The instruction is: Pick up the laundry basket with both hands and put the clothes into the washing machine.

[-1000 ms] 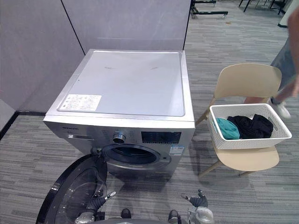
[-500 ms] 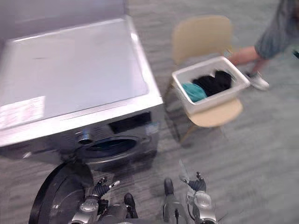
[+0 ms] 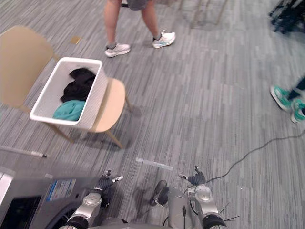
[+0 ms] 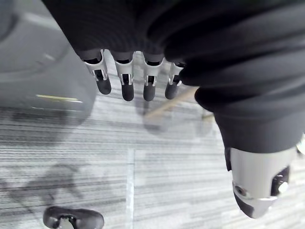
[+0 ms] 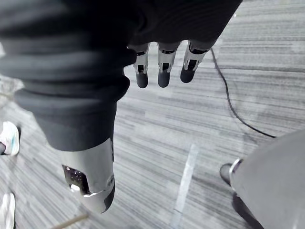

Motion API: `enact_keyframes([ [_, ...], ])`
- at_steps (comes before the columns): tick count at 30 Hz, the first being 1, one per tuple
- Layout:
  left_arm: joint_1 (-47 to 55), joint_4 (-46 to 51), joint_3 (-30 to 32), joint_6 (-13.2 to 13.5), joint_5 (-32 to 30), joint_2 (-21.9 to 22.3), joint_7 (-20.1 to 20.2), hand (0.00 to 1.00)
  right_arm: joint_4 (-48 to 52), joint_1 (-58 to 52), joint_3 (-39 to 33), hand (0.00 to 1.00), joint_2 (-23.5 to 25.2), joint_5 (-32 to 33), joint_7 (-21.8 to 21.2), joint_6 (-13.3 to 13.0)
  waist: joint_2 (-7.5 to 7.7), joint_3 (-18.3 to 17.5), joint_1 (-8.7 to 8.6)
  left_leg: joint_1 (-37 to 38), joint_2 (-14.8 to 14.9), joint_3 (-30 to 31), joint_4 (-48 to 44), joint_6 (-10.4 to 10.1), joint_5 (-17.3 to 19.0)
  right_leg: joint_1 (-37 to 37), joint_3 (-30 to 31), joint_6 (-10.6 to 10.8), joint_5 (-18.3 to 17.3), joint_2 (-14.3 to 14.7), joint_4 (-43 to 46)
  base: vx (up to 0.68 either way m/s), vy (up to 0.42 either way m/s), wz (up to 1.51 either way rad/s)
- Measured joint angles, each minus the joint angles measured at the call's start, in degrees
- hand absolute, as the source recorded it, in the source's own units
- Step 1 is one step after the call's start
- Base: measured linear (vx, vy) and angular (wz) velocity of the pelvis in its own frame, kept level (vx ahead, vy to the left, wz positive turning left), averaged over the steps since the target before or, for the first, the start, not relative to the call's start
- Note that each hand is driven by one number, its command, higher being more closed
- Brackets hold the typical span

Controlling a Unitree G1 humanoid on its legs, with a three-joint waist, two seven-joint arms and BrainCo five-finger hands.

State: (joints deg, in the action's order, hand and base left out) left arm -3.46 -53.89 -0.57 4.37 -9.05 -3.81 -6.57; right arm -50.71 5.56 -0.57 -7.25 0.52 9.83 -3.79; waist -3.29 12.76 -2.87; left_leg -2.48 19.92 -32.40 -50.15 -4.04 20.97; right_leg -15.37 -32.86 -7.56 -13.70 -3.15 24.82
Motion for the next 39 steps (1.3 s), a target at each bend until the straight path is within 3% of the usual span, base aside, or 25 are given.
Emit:
enact_keyframes([
  [2, 0.33, 0.03, -0.01, 0.13, 0.39, 0.29, -0.06, 0.00, -1.10, 0.08, -0.26, 0.00, 0.08, 0.01, 0.00, -0.03, 0.29, 0.34, 0.72, -5.89, -4.24, 8.89, 1.06, 0.01, -0.01, 3.63, 1.99, 1.09, 0.38, 0.09, -3.08, 0.18, 0.040, -0.61],
  [5, 1.19, 0.36, 0.00, 0.50, 1.77, 0.23, -0.26, 0.00, -1.50, 0.44, -1.12, 0.00, 0.72, 0.01, 0.00, -0.04, -0.03, 1.30, 1.54, -14.25, -10.09, 16.90, 14.71, -0.71, -0.87, 8.21, 4.46, 4.63, 1.32, 0.10, -8.52, 0.25, 0.076, -0.45],
  [7, 1.76, 0.36, 0.02, 0.47, 1.84, 0.42, -0.29, 0.00, -2.07, 0.92, -1.92, 0.00, 0.92, 0.03, 0.10, -0.02, -0.08, 1.96, 2.56, -16.26, -12.49, 19.67, 25.33, -1.95, -6.49, 10.69, 5.56, 7.24, 2.48, 0.02, -11.76, 0.32, 0.126, -0.51],
  [8, 2.48, 0.41, 0.02, 0.50, 1.87, 0.41, -0.41, 0.00, -2.16, 0.90, -1.82, 0.00, 0.96, 0.03, 0.10, -0.02, 0.24, 1.94, 3.74, -15.12, -13.77, 20.04, 28.52, -1.44, -11.24, 11.98, 7.07, 8.66, 3.37, 0.13, -13.88, 0.38, 0.137, -0.46],
  [9, 2.50, 0.55, 0.11, 0.50, 2.21, 0.15, -1.06, 0.00, -2.14, 1.64, -1.74, 0.00, 1.26, 0.00, 0.20, -0.09, 0.59, 1.73, 3.87, -14.97, -15.16, 21.07, 28.64, 1.79, -11.54, 13.33, 8.15, 9.72, 4.01, -0.27, -15.50, 0.40, 0.150, -0.32],
  [11, 2.07, 0.65, 0.15, 0.47, 2.22, 0.16, -1.08, 0.00, -2.47, 2.42, -1.76, 0.00, 1.32, -0.15, 0.19, -0.08, 0.86, 1.88, 3.80, -14.16, -15.19, 20.39, 26.36, 5.43, -9.34, 13.01, 9.27, 11.31, 3.02, -1.50, -12.77, 0.43, 0.216, -0.15],
  [12, 2.11, 0.36, 0.10, 0.41, 2.21, 0.23, -1.12, 0.00, -2.57, 2.86, -1.91, 0.00, 1.62, -0.68, 0.14, -0.03, 1.33, 2.12, 3.99, -12.46, -15.93, 19.39, 26.25, 5.99, -8.81, 12.60, 10.48, 12.35, 2.36, -3.26, -8.62, 0.55, 0.338, -0.13],
  [14, 2.99, 0.07, -0.39, 0.00, 2.20, 0.88, -1.12, 0.00, -2.52, 3.12, -2.82, 0.00, 2.26, -1.64, 0.15, -0.02, 1.46, 2.18, 3.80, -5.09, -18.10, 19.66, 28.84, 6.35, -8.63, 8.89, 11.11, 11.28, 4.72, -9.05, 11.54, 0.51, 0.283, 0.08],
  [15, 3.43, 0.43, -1.40, -0.13, 2.20, 0.43, -1.26, 0.00, -2.52, 2.64, -2.82, 0.00, 2.49, -1.66, 0.07, -0.04, 1.25, 2.15, 3.70, 0.00, -18.91, 20.69, 31.09, 7.67, -7.84, 5.96, 10.70, 8.64, 8.13, -12.07, 23.65, 0.48, 0.146, 0.45],
  [17, 2.92, 0.82, -1.76, -0.12, 2.19, 0.06, -1.34, 0.00, -2.44, 1.97, -2.88, 0.00, 2.39, -1.66, 0.07, -0.09, 1.22, 1.92, 3.58, 5.08, -19.27, 24.61, 33.91, 8.69, -7.18, 2.86, 9.58, 8.02, 4.57, -14.00, 33.50, 0.48, 0.054, 0.73],
  [20, 1.32, 2.20, -1.17, -0.17, 2.26, -0.11, -2.44, 0.00, -2.12, 1.65, -2.92, 0.00, 2.17, -1.66, 0.06, -0.13, 0.59, 2.11, 3.59, 7.28, -18.46, 33.32, 34.48, 8.69, -7.18, -4.23, 9.23, 7.59, -0.68, -10.46, 28.79, 0.47, -0.109, 0.93],
  [21, 0.55, 2.11, -0.93, -0.29, 2.34, 0.61, -2.61, 0.00, -1.41, 1.55, -2.91, 0.00, 2.02, -1.66, 0.02, -0.12, 0.01, 2.37, 3.58, 7.05, -17.23, 37.51, 33.49, 8.67, -7.16, -7.88, 14.54, 7.84, -0.86, -5.64, 20.68, 0.39, -0.168, 0.79],
  [22, -0.25, 2.02, -0.97, -0.35, 2.36, 1.21, -2.63, 0.00, -0.30, 1.11, -2.91, 0.00, 1.81, -1.65, 0.03, -0.14, -0.69, 2.75, 3.59, 6.23, -16.88, 40.20, 31.91, 8.31, -6.96, -9.32, 19.82, 9.33, 0.63, -2.33, 12.81, 0.46, -0.242, 1.34],
  [23, -0.76, 1.98, -1.04, -0.36, 2.36, 1.77, -2.65, 0.00, 0.81, -0.20, -2.96, 0.00, 1.51, -1.63, 0.08, -0.18, -0.65, 2.56, 3.05, 4.36, -17.22, 43.81, 28.64, 6.16, -6.15, -8.96, 29.84, 12.11, 6.16, 1.14, -1.10, 0.61, -0.390, 2.17],
  [24, -1.26, 2.22, -1.81, -0.30, 2.34, 2.16, -2.58, 0.00, 1.04, -3.00, -3.40, 0.00, 1.39, -1.60, 0.15, -0.12, 1.31, 2.24, 2.07, 4.82, -19.65, 48.37, 24.56, 0.34, -3.37, -3.25, 38.02, 12.55, 20.97, -1.21, -17.70, 0.58, -0.417, 2.16],
  [25, -2.36, 1.34, -1.30, -0.47, 2.37, 4.52, -2.89, 0.00, 0.08, -2.52, -3.84, 0.00, 0.09, -1.55, 0.14, 0.23, -2.41, 3.32, 2.83, 4.32, -17.42, 51.33, 21.07, -1.91, -1.49, -1.77, 34.30, 12.51, 21.58, 0.24, -16.54, 0.55, -0.395, 1.82],
  [26, -2.08, 2.12, -1.17, -0.08, 2.36, 5.60, -2.88, 0.00, 0.07, -1.85, -4.15, 0.00, -0.61, -1.35, 0.92, 0.36, -2.80, 2.78, 4.16, 1.68, -16.98, 52.00, 20.65, -2.45, -0.91, -2.00, 31.92, 11.66, 19.06, -0.70, -14.34, 0.35, -0.293, 1.49],
  [27, -1.81, 2.82, -1.08, 0.50, 2.42, 6.10, -3.51, 0.00, 0.93, -1.22, -4.15, 0.00, -0.77, -1.37, 1.36, -0.02, -2.81, 2.53, 3.79, -1.35, -16.75, 52.00, 25.30, -4.81, -4.86, -0.88, 26.91, 11.01, 16.05, -2.32, -11.66, 0.35, -0.271, 1.61],
  [29, -2.00, 2.93, -1.35, 0.40, 2.83, 5.91, -3.60, 0.00, 1.29, -1.13, -4.09, 0.00, -0.74, -1.57, 1.37, -0.32, -2.48, 2.27, 3.81, -4.05, -15.68, 48.44, 27.28, -5.41, -8.91, 2.71, 19.74, 10.56, 13.39, -4.08, -10.89, 0.30, -0.278, 2.15],
  [31, -0.47, 3.67, -2.26, 0.40, 3.31, 5.09, -3.80, 0.00, 1.42, -1.58, -4.14, 0.00, -0.69, -1.55, 1.34, -0.36, -1.19, 0.45, 4.04, -4.14, -13.71, 38.88, 30.55, -3.48, -12.16, 6.39, 13.17, 10.57, 11.08, -6.32, -11.32, 0.22, -0.200, 2.11],
  [32, 0.37, 4.15, -3.46, 0.46, 3.34, 4.64, -3.91, 0.00, 1.45, -1.29, -4.24, 0.00, -1.03, -1.53, 1.47, -0.67, -1.01, -0.49, 4.17, -4.21, -12.39, 31.39, 32.77, -3.25, -13.44, 8.24, 9.55, 10.62, 10.78, -6.94, -12.47, 0.19, -0.079, 1.84],
  [33, 0.53, 4.09, -4.47, 0.38, 3.34, 4.43, -3.88, 0.00, 1.57, -0.79, -4.95, 0.00, -1.38, -1.49, 1.48, -1.36, -1.03, -1.09, 4.21, -4.86, -11.71, 22.43, 34.15, -1.34, -14.79, 9.88, 4.72, 10.62, 10.78, -7.92, -13.55, 0.15, -0.047, 1.81],
  [35, 0.63, 4.10, -5.49, 0.33, 3.34, 4.32, -3.89, 0.00, 1.53, -0.90, -6.39, 0.00, -1.39, -1.41, 1.50, -1.46, -1.05, -1.26, 3.91, -5.88, -11.38, 15.02, 34.23, -0.19, -15.57, 12.43, -0.71, 10.63, 10.78, -8.91, -14.60, 0.11, 0.020, 1.60],
  [37, 1.66, 4.40, -6.12, 0.31, 3.24, 3.63, -3.82, 0.00, 1.55, -1.68, -6.83, 0.00, -1.29, -1.43, 1.71, -1.35, -0.54, -1.79, 4.29, -5.79, -11.52, 10.19, 34.36, 0.39, -15.89, 16.31, -6.08, 10.78, 10.88, -9.50, -15.96, 0.11, 0.082, 1.41],
  [39, 3.56, 4.52, -6.13, 0.29, 3.21, 2.36, -3.73, 0.00, 1.81, -1.90, -6.77, 0.00, 0.15, -1.66, 1.99, -1.36, 0.91, -2.95, 5.57, -4.80, -13.41, 11.77, 37.12, 1.67, -16.70, 17.83, -8.59, 10.83, 10.85, -10.26, -16.37, 0.12, 0.109, 0.79],
])
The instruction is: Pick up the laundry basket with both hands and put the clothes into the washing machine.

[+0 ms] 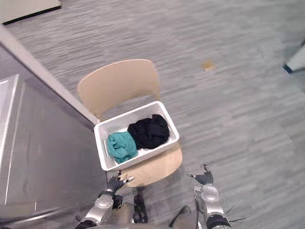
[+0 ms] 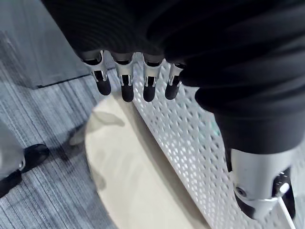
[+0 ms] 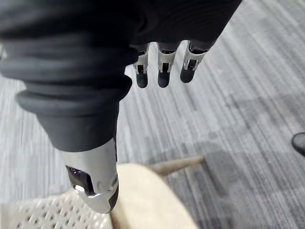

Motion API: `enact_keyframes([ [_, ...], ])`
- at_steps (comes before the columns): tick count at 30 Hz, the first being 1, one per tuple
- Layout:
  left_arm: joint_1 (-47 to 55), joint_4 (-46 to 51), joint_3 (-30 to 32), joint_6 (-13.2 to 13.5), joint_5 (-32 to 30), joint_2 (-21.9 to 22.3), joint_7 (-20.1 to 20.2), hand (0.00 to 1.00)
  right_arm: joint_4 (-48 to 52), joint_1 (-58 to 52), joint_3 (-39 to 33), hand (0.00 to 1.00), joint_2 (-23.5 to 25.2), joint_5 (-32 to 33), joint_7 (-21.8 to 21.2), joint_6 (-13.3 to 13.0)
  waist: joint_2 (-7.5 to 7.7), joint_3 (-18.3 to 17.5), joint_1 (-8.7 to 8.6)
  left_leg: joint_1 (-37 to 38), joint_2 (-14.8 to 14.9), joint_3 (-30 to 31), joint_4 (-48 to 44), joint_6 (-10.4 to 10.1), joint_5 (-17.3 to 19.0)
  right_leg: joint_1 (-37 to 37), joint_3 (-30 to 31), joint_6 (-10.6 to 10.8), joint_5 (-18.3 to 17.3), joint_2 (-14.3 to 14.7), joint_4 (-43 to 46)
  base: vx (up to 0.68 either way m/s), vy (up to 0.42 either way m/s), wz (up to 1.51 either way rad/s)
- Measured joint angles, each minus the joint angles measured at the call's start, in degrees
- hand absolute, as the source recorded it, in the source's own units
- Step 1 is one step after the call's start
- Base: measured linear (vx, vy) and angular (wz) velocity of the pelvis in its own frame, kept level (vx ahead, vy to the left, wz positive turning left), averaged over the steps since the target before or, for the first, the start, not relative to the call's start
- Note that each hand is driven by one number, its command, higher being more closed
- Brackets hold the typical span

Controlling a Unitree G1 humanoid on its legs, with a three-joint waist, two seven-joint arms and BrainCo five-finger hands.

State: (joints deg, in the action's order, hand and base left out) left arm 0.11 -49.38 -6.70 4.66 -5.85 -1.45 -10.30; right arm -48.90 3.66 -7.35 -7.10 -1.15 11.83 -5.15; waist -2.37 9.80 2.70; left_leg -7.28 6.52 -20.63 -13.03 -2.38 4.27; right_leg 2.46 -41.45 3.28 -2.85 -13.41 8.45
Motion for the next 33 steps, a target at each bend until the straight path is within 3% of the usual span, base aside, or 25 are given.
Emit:
enact_keyframes([
  [4, 2.27, -0.66, 0.10, -0.50, 0.01, -1.25, 0.11, 0.00, 1.18, -0.09, 0.09, 0.00, 0.13, -2.62, 0.76, 0.16, 1.17, -0.29, 1.26, 2.77, -2.60, 0.72, 3.42, 0.56, -0.31, -1.26, -0.31, 3.49, -2.36, -5.36, 10.32, 0.07, 0.060, 0.32],
  [5, 3.75, -0.48, 0.20, -0.43, 0.00, -1.64, 0.11, 0.00, 2.97, -0.54, 0.98, 0.00, -0.15, -3.53, 0.78, 0.65, 1.21, -0.29, 1.29, 4.62, -3.30, 0.88, 4.49, 0.62, -0.32, -2.31, 0.82, 3.46, -2.35, -7.60, 16.98, 0.05, 0.054, 0.29],
  [7, 3.90, -0.52, 0.13, -0.39, -0.01, -2.24, 0.15, 0.00, 8.34, -3.08, 2.83, 0.00, -0.16, -5.46, 0.96, 1.00, 1.90, -0.28, 0.68, 7.00, -4.46, 3.37, 5.87, 1.65, 0.34, -5.89, 7.46, -0.03, -0.74, -10.70, 28.74, 0.09, 0.059, 0.54],
  [8, 3.80, -0.41, 0.06, -0.36, -0.04, -2.17, 0.11, 0.00, 11.66, -4.49, 3.86, 0.00, -0.06, -6.74, 1.03, 0.97, 2.18, -0.42, -0.41, 7.66, -4.16, 5.43, 6.67, 2.77, 1.16, -10.39, 15.21, -1.12, -1.81, -9.93, 34.61, 0.10, -0.027, 0.80],
  [9, 3.22, -0.48, 0.17, -0.40, -0.11, -2.82, 0.02, 0.00, 14.26, -5.18, 5.54, 0.00, 0.18, -7.92, 0.99, 0.95, 2.75, -0.09, -0.99, 7.27, -4.20, 7.35, 7.12, 3.09, 1.39, -13.48, 22.52, 0.69, -7.34, -6.96, 35.03, 0.10, -0.072, 0.87],
  [11, 2.72, -0.51, 0.18, -0.38, -0.11, -3.58, -0.09, 0.00, 17.21, -5.35, 6.88, 0.00, 0.25, -9.70, 0.77, 0.96, 4.01, -0.10, -1.75, 6.98, -3.44, 10.17, 6.64, 2.80, 1.18, -15.17, 30.97, 2.31, -10.65, -1.52, 28.04, 0.06, -0.127, 0.85],
  [12, 2.69, -0.50, 0.11, -0.27, -0.11, -3.60, -0.12, 0.00, 19.69, -5.95, 6.99, 0.00, 0.41, -10.81, 0.80, 0.94, 3.61, 0.16, -1.92, 6.60, -3.30, 11.80, 5.90, 2.34, 0.92, -14.09, 34.76, 3.56, -10.24, 1.05, 19.64, 0.04, -0.189, 0.89],
  [13, 2.51, -0.51, 0.09, -0.15, -0.11, -3.75, -0.13, 0.00, 21.96, -6.65, 7.01, 0.00, 0.61, -11.20, 0.86, 0.95, 5.07, -0.57, -1.94, 6.04, -3.98, 13.07, 5.49, 1.62, 0.90, -13.56, 35.78, 3.76, -7.49, 1.67, 13.89, 0.03, -0.178, 1.05],
  [14, 1.75, -1.02, 0.14, 0.03, -0.16, -4.08, -0.14, 0.00, 24.89, -7.41, 7.23, 0.00, 0.74, -12.40, 1.16, 0.86, 5.67, -0.40, -2.05, 5.57, -4.96, 14.93, 5.25, 0.60, 1.18, -13.70, 35.64, 4.10, -5.00, 0.97, 11.72, 0.04, -0.214, 0.86],
  [16, 2.13, -0.95, 0.17, 0.59, -0.35, -2.86, -0.34, 0.00, 27.88, -7.34, 8.47, 0.00, -0.10, -14.31, 1.51, 0.68, 2.97, -0.99, -1.41, 4.66, -2.49, 16.18, 6.42, -0.86, 0.38, -12.83, 33.68, 2.89, -3.82, 3.05, 8.78, 0.03, -0.162, 0.37],
  [17, 2.19, -0.95, 0.17, 0.60, -0.37, -2.85, -0.34, 0.00, 27.99, -7.33, 8.52, 0.00, -0.10, -14.34, 1.51, 0.64, 2.93, -1.00, -1.42, 4.65, -2.45, 16.19, 6.48, -0.93, 0.34, -12.79, 33.63, 2.85, -3.75, 3.11, 8.63, 0.03, -0.145, 0.04],
  [18, 3.86, -1.17, 0.56, 0.65, -0.51, -2.70, -0.46, 0.00, 30.12, -6.64, 11.42, 0.00, 0.01, -15.37, 1.22, -0.88, 1.89, -1.55, -1.43, 4.80, -0.68, 17.30, 8.60, -2.66, -0.84, -11.37, 32.15, 1.51, -2.01, 5.69, 4.95, 0.04, -0.146, 0.09],
  [23, 4.25, -2.98, 0.66, 0.75, -1.21, -2.69, -0.26, 0.00, 29.30, -5.95, 16.62, 0.00, -0.87, -17.96, -1.03, -1.27, 2.02, -1.81, -1.20, 6.09, 0.86, 19.85, 10.79, -3.88, -2.23, -7.59, 28.99, 0.62, -1.04, 7.46, 1.18, 0.03, -0.088, 0.26],
  [28, 4.09, -2.98, 0.53, 1.05, -1.58, -2.86, 0.20, 0.00, 20.76, 1.27, 24.50, 0.00, -2.93, -21.92, -3.02, -1.24, 1.89, -1.89, 0.27, 5.10, 0.23, 22.45, 11.36, -4.00, -3.78, -5.31, 25.72, 0.86, 0.56, 7.44, -2.12, -0.02, -0.004, 0.34],
  [29, 3.74, -2.99, 0.52, 1.18, -1.59, -3.01, 0.21, 0.00, 18.77, 3.51, 25.72, 0.00, -3.02, -22.55, -3.26, -1.24, 1.89, -1.89, 1.28, 4.57, 0.04, 23.34, 12.15, -4.10, -4.66, -5.36, 24.87, 0.82, 1.12, 7.41, -2.89, -0.05, 0.008, 0.47],
  [33, 3.10, -2.27, 0.66, 2.30, -1.56, -3.93, 0.15, 0.00, 12.20, 12.42, 26.60, 0.00, -3.76, -23.85, -3.05, -1.02, 1.74, -0.32, 2.65, 0.39, -0.88, 27.39, 12.96, -4.08, -7.74, -7.02, 20.51, 0.81, 1.77, 6.64, -2.83, -0.10, -0.002, 0.56],
])
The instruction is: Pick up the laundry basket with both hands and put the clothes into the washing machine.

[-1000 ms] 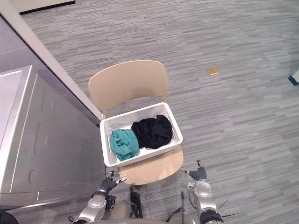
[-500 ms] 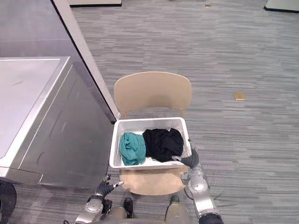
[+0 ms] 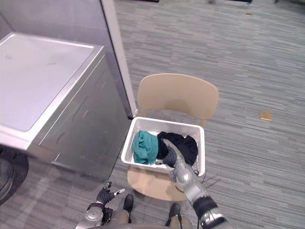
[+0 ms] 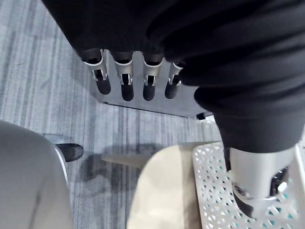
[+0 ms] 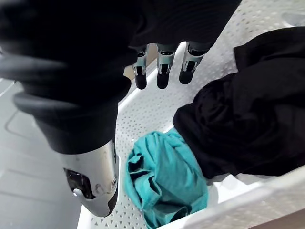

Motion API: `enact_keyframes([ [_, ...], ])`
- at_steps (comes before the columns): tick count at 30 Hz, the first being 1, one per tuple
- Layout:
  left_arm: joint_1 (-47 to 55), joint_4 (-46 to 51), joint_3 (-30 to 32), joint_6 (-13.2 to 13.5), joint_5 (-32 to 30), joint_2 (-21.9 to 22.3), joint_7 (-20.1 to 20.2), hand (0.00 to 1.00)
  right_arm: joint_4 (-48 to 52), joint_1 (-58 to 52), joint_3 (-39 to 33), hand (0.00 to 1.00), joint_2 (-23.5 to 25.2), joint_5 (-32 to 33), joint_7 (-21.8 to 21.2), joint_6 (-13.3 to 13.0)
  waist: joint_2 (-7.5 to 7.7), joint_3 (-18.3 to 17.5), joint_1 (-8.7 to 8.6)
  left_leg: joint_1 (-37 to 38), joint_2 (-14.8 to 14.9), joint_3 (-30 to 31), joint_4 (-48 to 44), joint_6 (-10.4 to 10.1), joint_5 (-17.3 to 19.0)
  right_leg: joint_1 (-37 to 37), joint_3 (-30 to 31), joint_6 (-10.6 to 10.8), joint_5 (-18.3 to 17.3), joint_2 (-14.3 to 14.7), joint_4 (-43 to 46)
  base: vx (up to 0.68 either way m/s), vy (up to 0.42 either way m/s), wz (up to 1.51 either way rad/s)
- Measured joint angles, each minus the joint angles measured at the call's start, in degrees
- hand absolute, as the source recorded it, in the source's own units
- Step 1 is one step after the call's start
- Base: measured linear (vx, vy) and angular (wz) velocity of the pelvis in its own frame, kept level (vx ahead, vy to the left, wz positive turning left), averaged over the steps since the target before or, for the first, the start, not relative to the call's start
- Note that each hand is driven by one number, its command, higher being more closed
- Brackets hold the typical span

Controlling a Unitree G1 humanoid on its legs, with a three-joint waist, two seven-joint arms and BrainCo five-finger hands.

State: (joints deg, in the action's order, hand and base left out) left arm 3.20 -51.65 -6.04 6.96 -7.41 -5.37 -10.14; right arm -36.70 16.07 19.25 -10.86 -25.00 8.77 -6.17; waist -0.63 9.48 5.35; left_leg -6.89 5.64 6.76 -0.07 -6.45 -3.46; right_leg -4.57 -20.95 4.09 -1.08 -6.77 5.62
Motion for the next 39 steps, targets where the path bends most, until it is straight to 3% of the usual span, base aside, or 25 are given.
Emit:
enact_keyframes([
  [3, -2.13, 0.44, 0.63, 0.88, 0.02, -0.25, -0.10, 0.00, -2.27, 6.76, -0.11, 0.00, -1.97, -0.36, 1.08, 0.06, -0.57, 3.05, 1.92, -4.01, -0.41, 2.70, 0.27, 0.02, -1.77, -3.06, -2.68, -0.01, -0.17, -0.68, 1.73, -0.18, 0.000, 0.50],
  [6, -3.67, 0.34, 2.21, 1.11, 0.08, -1.12, -0.39, 0.00, -6.62, 13.89, -0.09, 0.00, -2.65, -0.35, 1.73, 0.18, -0.88, 5.55, 2.18, -8.03, -0.75, 4.35, 1.49, 0.15, -2.50, -7.25, -5.26, 0.31, -1.21, -2.20, 4.95, -0.17, 0.023, 0.48],
  [10, -5.11, 0.34, 2.48, 1.10, 0.74, -2.14, -1.33, 0.00, -13.37, 21.50, -0.10, 0.00, -5.50, -0.35, 3.56, 1.36, -1.40, 8.68, 4.58, -10.89, -1.12, 5.88, 4.22, 0.51, -6.02, -11.94, -6.54, 0.19, -2.20, -3.90, 9.21, -0.06, -0.010, 0.25],
  [14, -7.42, 1.03, 3.45, 1.17, 2.36, -2.15, -1.93, 0.00, -21.33, 29.51, -0.35, 0.00, -7.82, -0.35, 4.13, 2.77, -2.02, 11.84, 5.08, -14.69, -2.75, 8.41, 4.22, 0.39, -8.84, -16.16, -7.84, -0.01, -4.10, -6.53, 14.16, -0.02, -0.027, 0.38],
  [16, -9.50, 2.41, 3.27, 1.24, 3.00, -2.04, -2.49, 0.00, -25.64, 34.51, -1.61, 0.00, -8.58, -0.34, 5.30, 3.12, -3.02, 14.24, 5.56, -16.06, -2.92, 9.24, 4.24, -0.03, -9.48, -17.52, -7.74, -0.17, -4.36, -6.78, 15.07, -0.04, -0.059, 0.16],
  [20, -12.32, 3.97, 2.22, 2.06, 4.62, -1.63, -2.75, 0.00, -29.45, 39.01, -1.73, 0.00, -10.92, -0.34, 7.00, 4.43, -4.64, 15.30, 6.52, -18.60, -3.00, 10.55, 5.36, -0.53, -10.36, -21.15, -7.85, -0.48, -5.17, -7.32, 17.34, -0.06, -0.070, 0.04],
  [21, -12.44, 4.45, 1.56, 2.47, 4.65, -1.63, -2.80, 0.00, -29.47, 39.27, -1.70, 1.00, -11.25, -0.33, 7.60, 4.54, -4.77, 15.38, 6.58, -19.39, -2.98, 10.60, 5.36, -0.55, -10.36, -22.00, -7.89, -0.40, -5.40, -7.41, 17.77, -0.06, -0.114, 0.05],
  [32, -13.62, 4.32, -0.67, 2.39, 4.59, -1.25, -2.64, 0.00, -24.92, 38.13, -3.04, 1.00, -13.09, 2.84, 7.79, 4.33, -4.83, 15.42, 6.34, -19.51, -2.91, 12.53, 5.34, -1.15, -10.77, -22.60, -7.62, -0.63, -7.51, -7.62, 20.31, -0.01, -0.092, 0.06],
  [39, -13.14, 4.02, -0.47, 2.04, 4.51, -0.05, -2.63, 0.00, -2.10, 25.22, -7.96, 1.00, -9.61, 7.01, 8.86, 4.17, -4.64, 15.29, 4.65, -15.04, -2.54, 11.03, 5.44, -0.99, -10.30, -18.57, -5.80, -0.38, -7.65, -7.15, 18.63, -0.02, -0.055, -0.07],
])
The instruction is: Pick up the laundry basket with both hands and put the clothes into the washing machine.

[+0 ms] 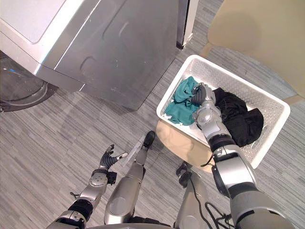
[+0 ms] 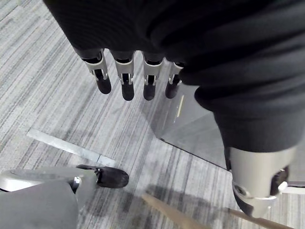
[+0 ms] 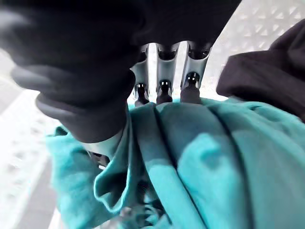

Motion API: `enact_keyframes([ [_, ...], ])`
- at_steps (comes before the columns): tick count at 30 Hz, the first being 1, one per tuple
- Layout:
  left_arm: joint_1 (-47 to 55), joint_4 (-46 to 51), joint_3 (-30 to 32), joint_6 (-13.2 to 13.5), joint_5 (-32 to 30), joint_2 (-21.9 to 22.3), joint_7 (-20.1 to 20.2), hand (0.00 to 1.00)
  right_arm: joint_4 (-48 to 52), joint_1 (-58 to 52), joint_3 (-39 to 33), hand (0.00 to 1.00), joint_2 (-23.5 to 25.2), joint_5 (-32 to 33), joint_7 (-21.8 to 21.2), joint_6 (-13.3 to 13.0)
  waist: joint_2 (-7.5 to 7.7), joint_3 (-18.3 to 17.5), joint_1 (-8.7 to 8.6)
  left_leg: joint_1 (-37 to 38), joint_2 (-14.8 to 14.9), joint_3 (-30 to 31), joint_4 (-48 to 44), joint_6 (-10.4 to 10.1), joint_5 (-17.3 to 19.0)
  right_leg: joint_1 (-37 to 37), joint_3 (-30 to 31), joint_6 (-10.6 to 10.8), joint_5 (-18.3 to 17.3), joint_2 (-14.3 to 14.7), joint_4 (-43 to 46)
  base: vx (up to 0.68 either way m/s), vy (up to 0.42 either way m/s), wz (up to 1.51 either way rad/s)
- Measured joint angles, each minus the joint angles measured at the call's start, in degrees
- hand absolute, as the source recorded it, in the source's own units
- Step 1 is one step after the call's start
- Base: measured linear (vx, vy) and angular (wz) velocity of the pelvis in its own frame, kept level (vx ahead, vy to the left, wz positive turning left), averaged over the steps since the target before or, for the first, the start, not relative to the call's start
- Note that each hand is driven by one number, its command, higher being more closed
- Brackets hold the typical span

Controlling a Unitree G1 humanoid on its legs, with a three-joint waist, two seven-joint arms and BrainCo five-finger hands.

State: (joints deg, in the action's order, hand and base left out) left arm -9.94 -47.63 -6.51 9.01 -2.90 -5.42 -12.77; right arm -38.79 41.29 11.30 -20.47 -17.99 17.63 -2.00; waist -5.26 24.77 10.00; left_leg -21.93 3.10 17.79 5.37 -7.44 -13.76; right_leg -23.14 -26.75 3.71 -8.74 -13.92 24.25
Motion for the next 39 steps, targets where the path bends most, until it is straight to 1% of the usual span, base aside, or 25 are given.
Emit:
enact_keyframes([
  [2, 0.79, -0.12, 0.19, -0.18, -0.03, 0.39, 0.00, 0.00, 7.58, -5.33, -0.55, 1.00, 2.45, 1.89, -0.02, -0.38, 0.20, -0.36, -0.63, 2.19, 0.04, -1.52, 0.01, 0.35, 0.59, 1.47, 1.51, 0.34, 0.24, 0.23, -0.67, -0.02, -0.027, -0.32],
  [5, 4.20, -0.60, 1.36, -1.46, -1.02, 0.37, 0.11, 0.00, 15.59, -14.20, -0.89, 1.00, 8.32, 7.48, -0.98, -2.16, 2.04, -4.23, -2.70, 4.07, 0.48, -3.63, 0.01, 0.72, 1.56, 3.17, 2.95, 0.76, 0.92, 1.07, -2.72, 0.03, -0.019, -0.25],
  [7, 5.66, -1.80, 2.07, -2.30, -1.98, 0.39, 0.26, 0.00, 20.38, -19.72, -1.23, 1.00, 10.64, 10.95, -2.08, -2.96, 3.03, -5.90, -3.14, 6.73, 0.67, -4.58, -0.01, 0.93, 2.17, 5.97, 3.60, 0.86, 1.51, 1.77, -4.38, 0.08, -0.034, -0.25],
  [9, 8.17, -1.90, 2.75, -2.56, -2.37, 0.34, 0.26, 0.00, 26.25, -26.56, -1.72, 1.00, 12.71, 15.19, -3.95, -4.44, 4.17, -9.46, -3.27, 9.11, 0.80, -6.27, -0.01, 0.78, 2.29, 9.29, 4.44, 1.23, 2.79, 2.99, -7.95, 0.06, -0.023, -0.24],
  [13, 11.20, -1.88, 3.87, -2.56, -2.26, 0.31, 0.28, 0.00, 30.79, -30.05, -1.17, 1.00, 14.61, 21.63, -6.67, -6.87, 4.74, -12.78, -3.62, 12.83, 1.39, -9.35, 0.00, 0.90, 4.40, 12.17, 7.16, 1.34, 4.07, 4.24, -10.38, 0.01, 0.006, -0.40],
  [14, 11.54, -1.91, 3.91, -2.60, -2.25, 0.10, 0.28, 0.00, 32.00, -30.49, -0.84, 1.00, 14.88, 22.78, -6.99, -7.36, 4.94, -13.13, -3.71, 13.42, 1.37, -9.36, -0.04, 0.73, 5.27, 12.11, 7.86, 1.61, 3.75, 4.18, -9.46, -0.03, -0.003, -0.13],
  [15, 11.56, -1.91, 3.72, -2.63, -2.25, -0.15, 0.29, 0.00, 33.36, -30.67, -0.77, 1.00, 15.33, 24.02, -7.79, -7.88, 5.11, -13.21, -4.55, 13.60, 1.10, -8.76, -0.30, 0.86, 5.49, 11.55, 9.57, 2.59, 2.27, 3.83, -6.75, -0.06, -0.039, 0.31],
  [16, 11.31, -1.94, 3.34, -2.69, -2.26, -0.28, 0.33, 0.00, 34.56, -31.10, -0.83, 1.00, 15.47, 25.39, -8.07, -8.38, 5.21, -13.27, -6.17, 13.48, 0.48, -6.84, -0.39, 1.04, 5.59, 11.39, 13.81, 2.96, 0.52, 3.76, -3.78, -0.06, -0.078, 0.86],
  [17, 10.72, -1.92, 2.54, -2.59, -2.27, -0.50, 0.35, 0.00, 35.99, -31.79, -0.88, 1.00, 15.57, 27.00, -8.13, -8.97, 5.29, -13.32, -6.84, 13.38, -0.39, -5.03, -0.48, 0.97, 5.36, 11.26, 19.02, 3.87, -1.16, 3.86, -1.13, -0.06, -0.123, 1.24],
  [18, 10.49, -1.86, 2.31, -2.32, -2.27, -0.68, 0.35, 0.00, 36.59, -31.85, -0.75, 1.00, 15.69, 28.85, -8.61, -9.38, 5.59, -13.55, -6.84, 12.73, -1.21, -3.31, -1.53, 0.63, 5.12, 11.37, 23.14, 5.26, -2.97, 4.04, 0.79, -0.07, -0.150, 1.19],
  [19, 10.50, -1.90, 2.42, -2.36, -2.26, -0.85, 0.32, 0.00, 37.51, -31.81, -0.66, 1.00, 15.66, 30.06, -9.12, -9.68, 5.69, -13.94, -6.06, 11.68, -1.48, -1.69, -2.56, 0.30, 4.91, 12.11, 25.72, 5.35, -5.32, 4.94, 0.96, -0.08, -0.155, 0.83],
  [20, 10.53, -1.84, 2.44, -2.37, -2.25, -0.89, 0.32, 0.00, 37.76, -31.64, -0.27, 1.00, 15.69, 30.59, -9.17, -10.06, 5.67, -14.07, -5.81, 11.28, -1.43, -1.15, -2.73, 0.05, 4.68, 12.15, 26.50, 5.12, -6.17, 5.47, 1.01, -0.12, -0.185, 0.67],
  [25, 13.93, 5.07, 2.85, -2.34, -0.76, 1.27, -0.26, 0.00, 38.26, -26.51, 3.29, 1.00, 15.57, 33.89, -8.98, -12.47, 3.36, -14.69, -4.41, 4.91, 1.17, 3.86, -5.57, -0.93, 4.83, 8.59, 21.58, 1.72, -6.99, 9.21, 3.94, -0.16, -0.159, 0.47],
  [26, 14.13, 7.53, 1.99, -2.39, 0.12, 2.05, -0.41, 0.00, 37.99, -25.15, 3.20, 1.00, 14.92, 34.57, -8.77, -12.79, 2.01, -14.48, -4.29, 4.17, 2.97, 3.37, -3.69, 0.89, 6.22, 8.41, 19.54, 0.39, -6.16, 10.32, 3.23, -0.20, -0.193, 0.79],
  [27, 14.07, 10.56, 0.42, -2.31, 0.14, 2.03, -0.59, 0.00, 36.68, -23.24, 3.31, 1.00, 15.26, 34.84, -8.28, -12.74, 2.06, -14.31, -4.17, 4.06, 4.29, -2.37, -0.82, 7.20, 13.75, 9.07, 18.06, -1.70, -3.38, 10.33, -0.91, -0.19, -0.157, 0.84],
  [28, 13.85, 12.46, -0.39, -2.29, 0.03, 2.04, -0.68, 0.00, 36.09, -21.73, 3.29, 1.00, 15.44, 34.74, -7.83, -12.74, 2.51, -14.08, -4.18, 3.19, 4.16, -7.63, -1.62, 7.02, 13.34, 9.50, 16.42, -2.00, -1.68, 8.73, -3.31, -0.15, -0.081, 0.86],
  [29, 13.89, 15.21, -1.73, -2.27, -0.03, 2.14, -0.61, 0.00, 35.47, -20.18, 3.32, 1.00, 15.29, 34.64, -7.71, -12.68, 2.55, -14.09, -4.27, 2.27, 2.83, -13.08, -5.04, 6.12, 11.36, 9.56, 14.94, -2.11, -0.39, 7.20, -4.85, -0.14, -0.062, 0.89],
  [30, 14.03, 19.84, -2.98, -2.03, -0.15, 2.14, -0.46, 0.00, 35.49, -18.95, 2.82, 1.00, 15.23, 34.30, -7.56, -12.69, 2.55, -14.10, -4.61, 2.18, 0.91, -17.26, -12.68, 6.74, 10.86, 9.65, 13.43, -1.96, 0.68, 5.03, -5.88, -0.14, -0.071, 0.80],
  [31, 14.03, 21.77, -3.10, -1.74, -0.21, 2.14, -0.44, 0.00, 35.49, -18.59, 2.81, 1.00, 15.10, 34.25, -7.56, -12.71, 2.50, -14.12, -4.66, 2.37, 0.33, -18.68, -15.57, 6.93, 11.05, 9.84, 12.92, -1.76, 1.00, 4.44, -6.16, -0.12, -0.039, 0.77],
  [32, 14.00, 25.60, -3.03, -0.94, -0.67, 2.15, -0.38, 0.00, 35.68, -18.11, 2.99, 1.00, 14.56, 34.14, -7.56, -12.74, 1.95, -14.45, -4.84, 3.35, 0.75, -21.49, -21.85, 8.27, 12.35, 9.95, 11.45, -1.64, 1.24, 3.94, -6.20, -0.09, 0.014, 0.77],
  [33, 13.60, 28.95, -3.07, 0.46, -1.53, 2.12, -0.42, 0.00, 35.70, -17.47, 2.97, 1.00, 13.83, 33.65, -7.51, -12.78, 0.83, -14.94, -5.21, 4.42, 1.54, -23.38, -22.74, 7.73, 14.91, 10.01, 9.40, -1.52, 1.17, 3.93, -5.95, -0.08, 0.037, 0.81],
  [34, 13.25, 30.53, -3.14, 1.25, -1.83, 2.07, -0.61, 0.00, 35.47, -16.85, 3.10, 1.00, 13.75, 33.24, -7.50, -12.64, 0.75, -14.94, -5.15, 4.85, 1.39, -23.39, -20.93, 7.11, 14.52, 10.04, 8.84, -1.22, 1.11, 3.98, -6.25, -0.08, 0.073, 0.73],
  [35, 13.07, 32.35, -4.15, 2.21, -1.88, 1.84, -1.17, 0.00, 35.45, -15.90, 3.66, 1.00, 13.87, 32.98, -7.56, -12.49, 0.74, -14.98, -4.98, 7.25, 1.02, -22.68, -15.37, 5.15, 13.23, 10.91, 7.64, -1.01, 1.41, 4.01, -7.75, -0.08, 0.118, 0.66],
  [36, 12.37, 33.00, -5.33, 2.60, -2.37, 1.17, -1.31, 0.00, 35.51, -15.38, 4.42, 1.00, 14.03, 32.43, -7.65, -12.54, 0.79, -15.13, -5.07, 10.21, 0.16, -21.46, -8.91, 4.73, 10.73, 12.42, 6.19, -0.66, 1.72, 3.83, -8.94, -0.06, 0.117, 0.65],
  [39, 11.30, 37.20, -9.52, 2.61, -4.75, -0.43, -2.59, 0.00, 35.50, -13.45, 6.26, 1.00, 14.84, 31.41, -7.79, -12.55, 1.01, -15.44, -4.87, 13.22, -1.19, -18.30, -2.00, 5.23, 6.83, 14.71, 3.57, -0.03, 2.28, 3.66, -9.70, -0.02, 0.074, 0.71],
])
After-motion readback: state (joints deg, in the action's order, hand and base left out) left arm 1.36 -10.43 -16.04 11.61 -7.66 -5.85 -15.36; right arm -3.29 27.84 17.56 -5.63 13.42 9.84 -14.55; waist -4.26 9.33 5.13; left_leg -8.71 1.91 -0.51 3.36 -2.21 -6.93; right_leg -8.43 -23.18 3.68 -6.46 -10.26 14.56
